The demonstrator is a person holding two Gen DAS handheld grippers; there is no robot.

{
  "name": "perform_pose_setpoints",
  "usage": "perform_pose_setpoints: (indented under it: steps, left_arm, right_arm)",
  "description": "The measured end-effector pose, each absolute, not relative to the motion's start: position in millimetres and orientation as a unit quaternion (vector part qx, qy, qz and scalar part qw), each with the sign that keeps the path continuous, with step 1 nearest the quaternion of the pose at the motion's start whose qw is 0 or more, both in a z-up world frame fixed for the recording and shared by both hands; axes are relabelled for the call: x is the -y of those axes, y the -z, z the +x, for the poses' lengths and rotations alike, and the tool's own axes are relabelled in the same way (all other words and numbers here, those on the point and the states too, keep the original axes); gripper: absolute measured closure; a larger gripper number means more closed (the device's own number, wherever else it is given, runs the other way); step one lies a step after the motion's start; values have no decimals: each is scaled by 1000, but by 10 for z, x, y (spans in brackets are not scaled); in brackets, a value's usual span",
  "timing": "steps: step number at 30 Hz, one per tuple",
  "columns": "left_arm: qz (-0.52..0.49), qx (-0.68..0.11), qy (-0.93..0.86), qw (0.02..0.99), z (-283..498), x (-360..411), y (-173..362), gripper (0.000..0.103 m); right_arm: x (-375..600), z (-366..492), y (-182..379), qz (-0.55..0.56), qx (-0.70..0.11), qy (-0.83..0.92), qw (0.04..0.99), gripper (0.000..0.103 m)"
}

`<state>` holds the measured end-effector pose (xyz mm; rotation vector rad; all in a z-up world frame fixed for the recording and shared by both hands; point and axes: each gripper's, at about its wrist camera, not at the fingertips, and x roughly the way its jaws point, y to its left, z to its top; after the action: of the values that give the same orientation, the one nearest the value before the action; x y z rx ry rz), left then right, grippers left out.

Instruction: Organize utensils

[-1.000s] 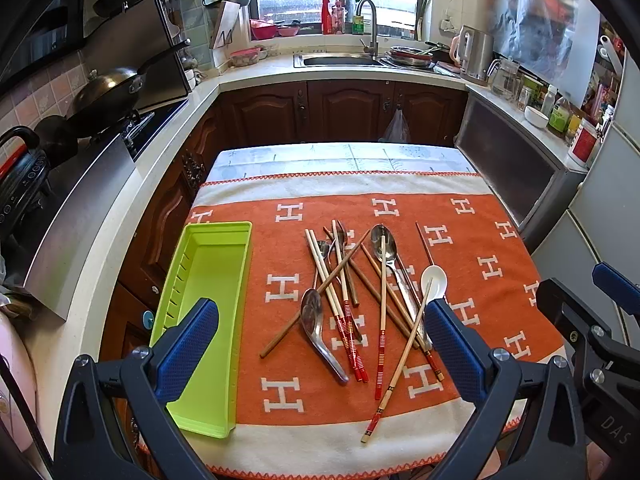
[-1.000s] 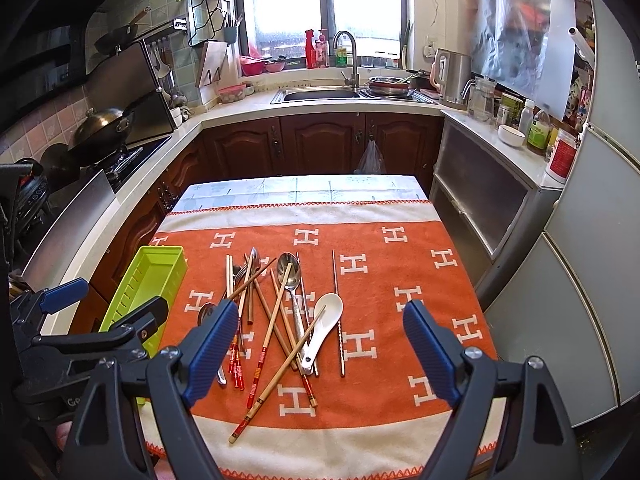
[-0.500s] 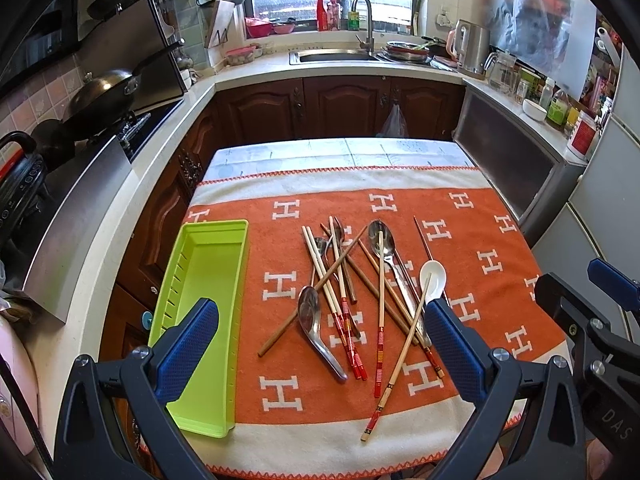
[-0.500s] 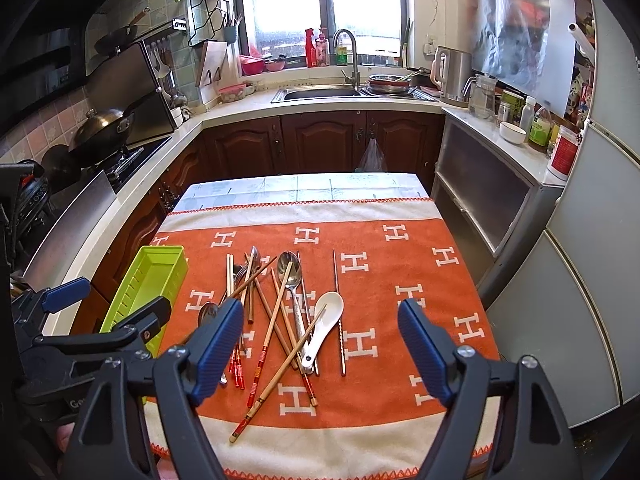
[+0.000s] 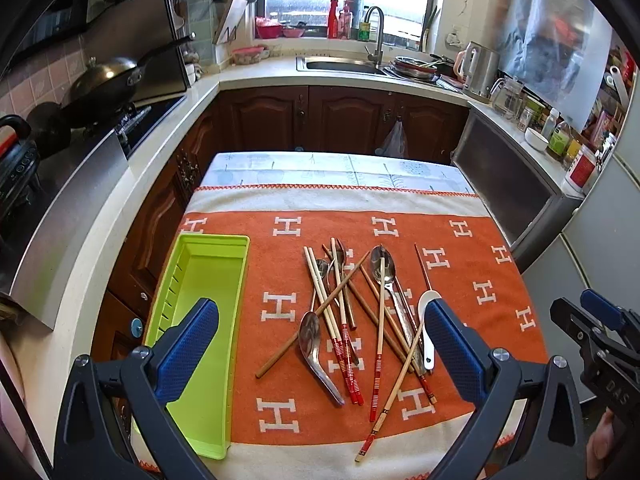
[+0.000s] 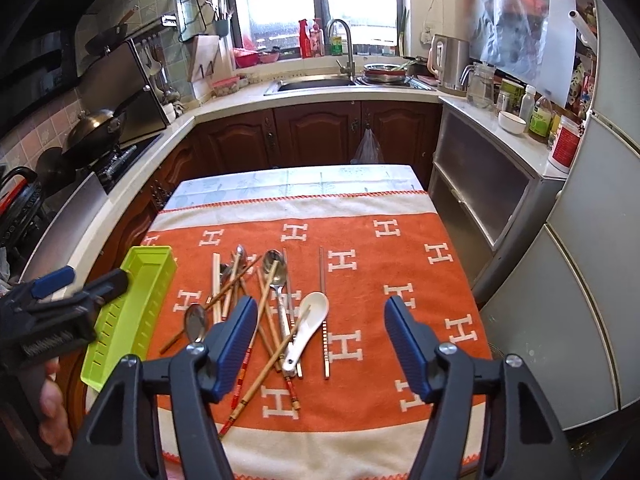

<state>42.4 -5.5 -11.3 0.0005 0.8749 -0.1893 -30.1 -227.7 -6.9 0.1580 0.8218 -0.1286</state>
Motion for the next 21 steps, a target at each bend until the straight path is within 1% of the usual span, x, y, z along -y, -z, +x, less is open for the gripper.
perform_pose_setpoints:
  steps: [4,7,12,15,17,18,19,20,21]
  left_arm:
    - [25,-440,85,894,536,110,166,1]
    - [46,-441,88,892,562,184,224,1]
    - [58,-456,90,883,643,230,398,2]
    - [53,-471,102,874,706,197,530,9]
    - [57,-481,107,869,724,167,647,11]
    - [61,-485,107,866,725,155,709,16]
    - [64,-489,108,863,725,144,772,23]
    - [64,-497,114,858,719,136,833,28]
    - [64,-505,120,853,717,130,902,37]
  right_arm:
    - [2412,-176,118,81,-412,60,905,41]
    - [2488,-94,188,91,-426,51,899,47]
    - [2524,31,411,109,-458,27,882,52]
    - [2489,92,577,124,-478,4,870,55]
    - [2446,128,699,134,-492,-10,860,56]
    - [2427,141,752,138,-498,-18,856,57]
    - [2388,152,835,143,-507,-30,849,58]
    - [2340,160,913,147,-516,-39,843,59]
    - [2295,173,999,152,-525,-48,836,60]
